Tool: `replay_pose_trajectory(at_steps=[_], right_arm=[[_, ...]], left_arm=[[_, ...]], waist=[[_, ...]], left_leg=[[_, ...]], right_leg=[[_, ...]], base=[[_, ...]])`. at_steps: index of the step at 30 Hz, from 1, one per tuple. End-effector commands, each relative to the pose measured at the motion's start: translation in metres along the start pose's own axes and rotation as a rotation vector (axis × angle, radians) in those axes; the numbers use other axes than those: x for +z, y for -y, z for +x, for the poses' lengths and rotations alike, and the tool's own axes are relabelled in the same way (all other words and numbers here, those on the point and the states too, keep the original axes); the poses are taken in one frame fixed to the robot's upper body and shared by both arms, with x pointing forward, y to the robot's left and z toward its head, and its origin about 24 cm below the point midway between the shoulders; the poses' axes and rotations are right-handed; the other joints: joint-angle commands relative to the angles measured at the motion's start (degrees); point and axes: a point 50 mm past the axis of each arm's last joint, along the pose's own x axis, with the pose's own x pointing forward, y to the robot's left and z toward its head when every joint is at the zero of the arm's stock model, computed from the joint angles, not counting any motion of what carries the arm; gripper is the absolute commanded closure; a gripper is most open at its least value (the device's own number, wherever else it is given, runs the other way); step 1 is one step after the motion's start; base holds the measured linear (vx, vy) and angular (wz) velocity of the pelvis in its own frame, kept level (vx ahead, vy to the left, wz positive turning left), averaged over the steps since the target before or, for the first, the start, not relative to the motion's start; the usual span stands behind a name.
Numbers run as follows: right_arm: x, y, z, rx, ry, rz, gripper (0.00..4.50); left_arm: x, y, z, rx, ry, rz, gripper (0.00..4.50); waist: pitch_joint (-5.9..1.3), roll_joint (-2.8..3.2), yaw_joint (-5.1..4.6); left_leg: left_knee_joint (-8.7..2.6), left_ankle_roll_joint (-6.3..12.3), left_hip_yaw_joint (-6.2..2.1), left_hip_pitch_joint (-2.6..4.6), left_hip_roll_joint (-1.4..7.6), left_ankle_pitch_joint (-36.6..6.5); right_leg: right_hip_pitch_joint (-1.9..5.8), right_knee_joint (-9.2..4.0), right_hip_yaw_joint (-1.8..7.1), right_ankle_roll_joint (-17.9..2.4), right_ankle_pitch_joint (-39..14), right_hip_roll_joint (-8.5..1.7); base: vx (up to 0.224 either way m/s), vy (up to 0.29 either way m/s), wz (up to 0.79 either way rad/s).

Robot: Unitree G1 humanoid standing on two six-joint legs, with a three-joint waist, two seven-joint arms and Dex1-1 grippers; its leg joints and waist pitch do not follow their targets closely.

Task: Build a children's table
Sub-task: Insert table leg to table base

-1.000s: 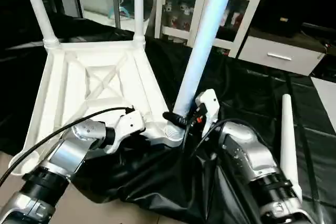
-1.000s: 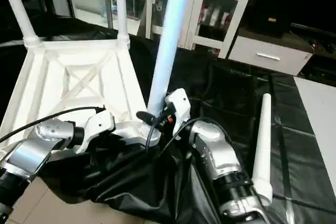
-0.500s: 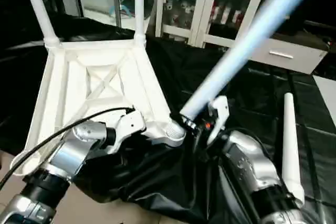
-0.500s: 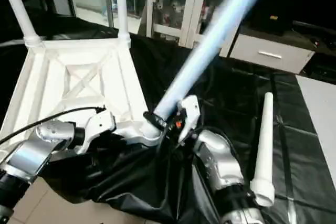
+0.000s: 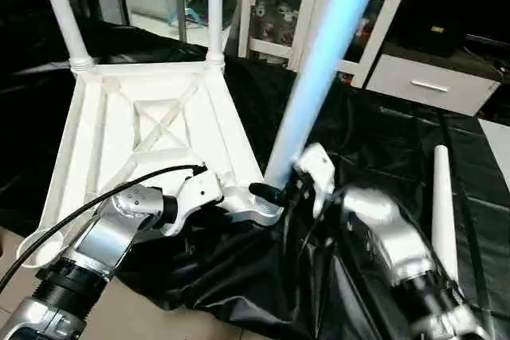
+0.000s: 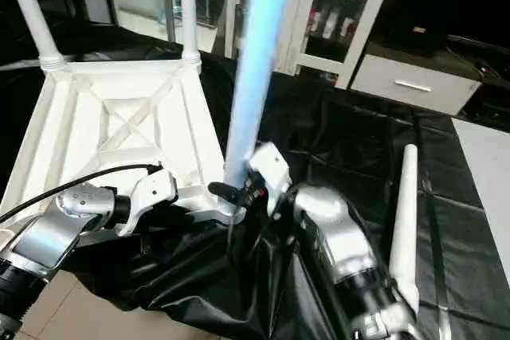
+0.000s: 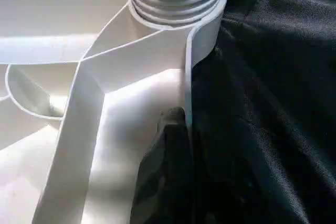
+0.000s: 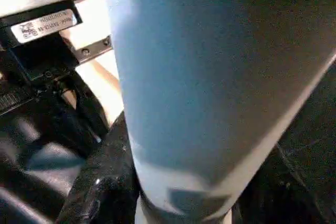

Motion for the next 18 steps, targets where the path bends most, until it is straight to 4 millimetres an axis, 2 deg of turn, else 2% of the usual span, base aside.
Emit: replay_pose_trajectory(at_steps=[1, 5, 7, 10, 13, 14, 15, 18], right_arm=[[-0.073, -0.019, -0.005, 0.052, -0.306, 0.224, 2.64], [-0.079, -0.01, -0.005, -0.038, -0.307, 0.266, 2.64], [-0.084, -0.009, -0.007, -0.061, -0.328, 0.244, 2.64], [-0.085, -0.014, -0.01, -0.04, -0.318, 0.25, 2.64], [-0.087, -0.016, -0.01, -0.036, -0.316, 0.254, 2.64], [-0.087, -0.016, -0.01, -0.038, -0.317, 0.251, 2.64], [-0.088, -0.015, -0.009, -0.041, -0.318, 0.252, 2.64], [-0.089, -0.014, -0.008, -0.049, -0.316, 0.253, 2.64]], left_arm=[[0.011, -0.011, -0.006, 0.084, 0.069, -0.003, 4.5], [0.011, -0.012, -0.007, 0.088, 0.069, -0.002, 4.5], [0.011, -0.012, -0.007, 0.09, 0.069, -0.001, 4.5], [0.011, -0.014, -0.008, 0.11, 0.067, 0.003, 4.5], [0.009, -0.018, -0.009, 0.13, 0.062, 0.002, 4.5], [0.008, -0.018, -0.009, 0.129, 0.062, 0.0, 4.5], [0.008, -0.018, -0.01, 0.127, 0.062, -0.002, 4.5], [0.008, -0.02, -0.01, 0.126, 0.062, -0.007, 4.5]], waist=[[-0.92, 0.06, -0.45], [-0.8, -0.01, -0.76], [-0.63, -0.05, -1.08], [-0.54, 0.03, -1.5], [-0.73, 0.26, -1.6], [-0.77, 0.16, -1.6], [-0.71, 0.32, -1.51], [-0.65, 0.16, -1.49]], left_leg=[[-5.42, -0.74, -2.7, 0.1, 4.68, -26.0], [-5.36, -1.27, -2.87, 0.34, 4.6, -28.0], [-5.11, -1.53, -3.07, 0.75, 4.45, -30.3], [-5.17, -1.73, -3.39, 1.14, 4.45, -33.0], [-5.61, -1.87, -3.5, 1.0, 4.59, -33.4], [-5.68, -1.79, -3.45, 0.92, 4.59, -33.2], [-5.71, -1.7, -3.4, 1.02, 4.58, -33.1], [-5.49, -1.3, -3.26, 1.09, 4.43, -32.6]], right_leg=[[-0.06, -5.73, 3.37, -3.3, -38.8, -5.82], [-0.36, -6.07, 3.2, -3.0, -40.9, -5.9], [-0.69, -6.75, 2.82, -1.8, -44.9, -6.0], [-0.74, -7.08, 2.42, -1.0, -46.5, -5.85], [-0.35, -6.93, 2.41, -1.4, -44.0, -5.82], [-0.28, -6.9, 2.47, -1.5, -43.4, -5.82], [-0.48, -6.93, 2.62, -1.7, -43.1, -5.85], [-0.61, -7.25, 2.64, -1.4, -44.9, -6.04]], base=[[0.0, 0.0, 0.0], [0.0, 0.0, 0.0], [0.0, 0.0, 0.0], [0.0, 0.0, 0.0], [0.0, 0.0, 0.0], [0.0, 0.0, 0.0], [0.0, 0.0, 0.0], [0.0, 0.0, 0.0]])
